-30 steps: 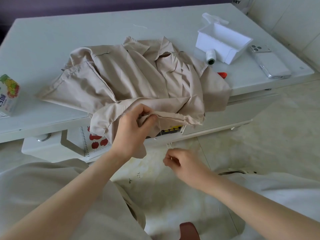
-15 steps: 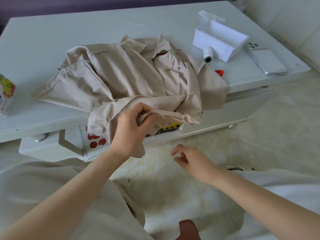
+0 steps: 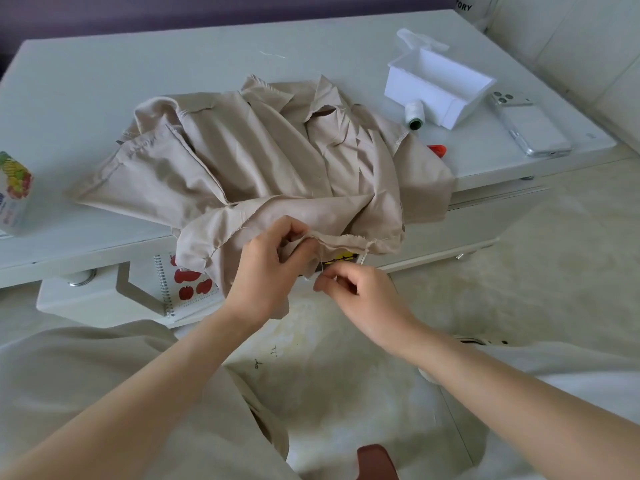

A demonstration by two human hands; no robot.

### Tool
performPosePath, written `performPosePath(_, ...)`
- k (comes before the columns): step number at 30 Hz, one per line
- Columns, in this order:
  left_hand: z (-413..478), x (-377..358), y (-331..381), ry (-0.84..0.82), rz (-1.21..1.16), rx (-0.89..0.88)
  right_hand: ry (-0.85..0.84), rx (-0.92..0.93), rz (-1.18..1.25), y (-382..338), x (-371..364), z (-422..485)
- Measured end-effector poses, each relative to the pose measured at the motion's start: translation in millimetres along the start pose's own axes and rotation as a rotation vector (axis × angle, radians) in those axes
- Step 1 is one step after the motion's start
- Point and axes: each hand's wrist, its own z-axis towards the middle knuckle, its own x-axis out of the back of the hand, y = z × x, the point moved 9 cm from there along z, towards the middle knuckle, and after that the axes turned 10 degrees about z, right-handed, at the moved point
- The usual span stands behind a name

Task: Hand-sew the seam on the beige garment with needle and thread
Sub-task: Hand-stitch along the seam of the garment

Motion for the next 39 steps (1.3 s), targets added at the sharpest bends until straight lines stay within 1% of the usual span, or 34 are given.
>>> performPosePath(4, 0.2, -4.1, 2.7, -0.017, 0.016, -0.022, -0.125, 0.039, -0.175, -0.2, -0.1, -8.9)
performPosePath(6, 1.1, -5.1, 2.1, -0.019, 0.011, -0.023, -0.139, 0.102, -0.233, -5.1, 7.4, -11.8)
performPosePath(7, 1.6, -5.1, 1.4, -0.017, 0.011, -0.023, -0.112, 0.141, -0.227, -9.8, 13.3, -12.9)
performPosePath(9, 2.8, -4.2, -0.6, -0.01, 0.026, -0.021, 0.018, 0.211, -0.164, -21.6, 31.2, -12.9)
performPosePath(11, 3.6, -4.4, -0.9, -0.011, 0.032, -0.019, 0.134, 0.239, -0.137, -30.9, 46.8, -8.1)
performPosePath(13, 4.2, -4.8, -1.1, -0.012, 0.024, -0.02, 0.155, 0.22, -0.194, -35.3, 51.9, 1.6)
performPosePath(15, 3.6, -4.7, -1.1, -0.014, 0.01, -0.013, 0.097, 0.186, -0.255, -33.9, 48.4, 11.2)
performPosePath(18, 1.7, -2.9, -2.3, -0.016, 0.021, 0.002, 0.031, 0.151, -0.278, -29.8, 39.7, 21.7)
performPosePath(23, 0.0, 2.9, -8.5, -0.026, 0.123, 0.058, 0.023, 0.167, -0.342, -28.7, 42.9, 31.0)
performPosePath(25, -0.1, 3.5, -14.7, -0.06, 0.203, 0.093, 0.017, 0.127, -0.42, -24.1, 49.3, 36.8)
performPosePath(27, 0.9, 4.4, -19.2, -0.081, 0.253, 0.091, 0.003, 0.065, -0.479, -17.9, 55.0, 42.7)
performPosePath(31, 4.6, 8.5, -25.1, -0.069, 0.332, 0.096, 0.039, -0.03, -0.558, -6.1, 69.3, 53.1)
performPosePath(36, 9.2, 22.6, -28.9, -0.07, 0.374, 0.068, 0.084, -0.006, -0.632, -10.4, 76.4, 57.5)
performPosePath(39, 12.8, 37.5, -20.6, 0.03, 0.347, 0.032, 0.115, 0.006, -0.627, -15.0, 79.5, 59.8)
